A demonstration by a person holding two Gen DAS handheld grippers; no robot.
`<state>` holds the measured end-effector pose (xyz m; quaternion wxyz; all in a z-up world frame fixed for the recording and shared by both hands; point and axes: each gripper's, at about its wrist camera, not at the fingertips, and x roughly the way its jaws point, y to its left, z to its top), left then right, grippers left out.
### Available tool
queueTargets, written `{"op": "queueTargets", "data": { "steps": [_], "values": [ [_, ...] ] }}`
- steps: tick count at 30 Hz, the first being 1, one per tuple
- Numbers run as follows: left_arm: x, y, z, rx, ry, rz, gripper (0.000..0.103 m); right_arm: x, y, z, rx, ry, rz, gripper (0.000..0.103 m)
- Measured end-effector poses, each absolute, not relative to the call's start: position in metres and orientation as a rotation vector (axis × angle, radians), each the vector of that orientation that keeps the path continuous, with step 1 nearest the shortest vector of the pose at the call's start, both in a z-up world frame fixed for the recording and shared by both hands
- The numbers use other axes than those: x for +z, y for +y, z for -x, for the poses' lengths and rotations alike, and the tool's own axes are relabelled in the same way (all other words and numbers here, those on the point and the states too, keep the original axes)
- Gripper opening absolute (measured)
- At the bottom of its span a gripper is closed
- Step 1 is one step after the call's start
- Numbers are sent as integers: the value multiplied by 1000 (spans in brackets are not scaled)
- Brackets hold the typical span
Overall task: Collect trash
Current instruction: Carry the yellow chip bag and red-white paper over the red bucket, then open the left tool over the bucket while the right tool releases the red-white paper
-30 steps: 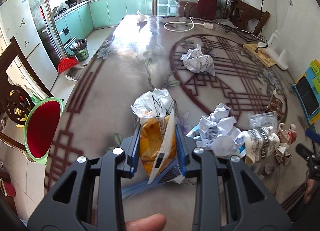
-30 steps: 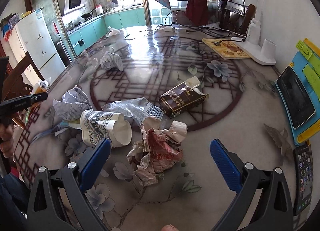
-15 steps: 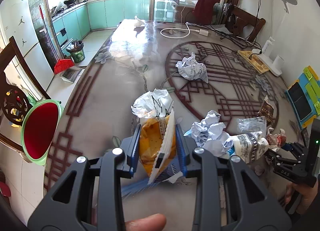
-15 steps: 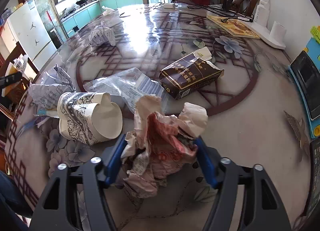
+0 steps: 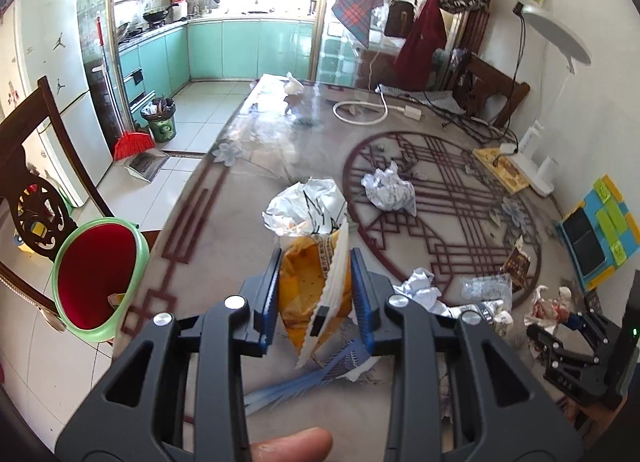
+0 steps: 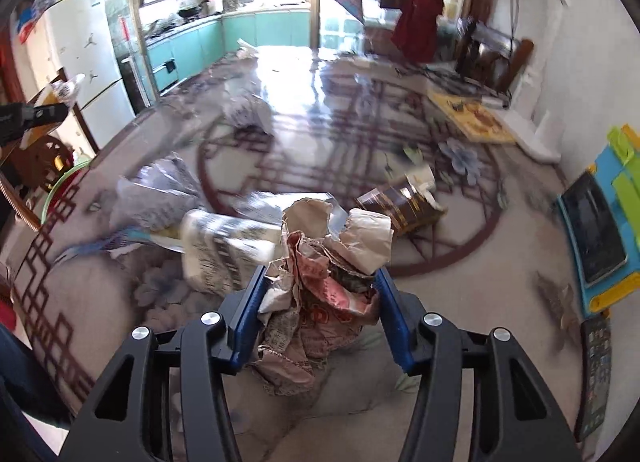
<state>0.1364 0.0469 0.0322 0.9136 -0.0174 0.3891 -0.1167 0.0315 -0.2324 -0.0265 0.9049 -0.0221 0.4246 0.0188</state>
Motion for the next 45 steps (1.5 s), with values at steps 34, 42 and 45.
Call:
{"op": "queueTargets", "data": {
  "steps": [34,42,45],
  "values": [
    [21,323,-214,212,848,151,31,52,90,-136,549,744,178,52],
    [-17,334,-229,217,942,167,31,56,128,-164,569,734,184,52],
    [-24,341,-236,225,963,181,34,51,134,-169,567,739,191,52]
  ]
}}
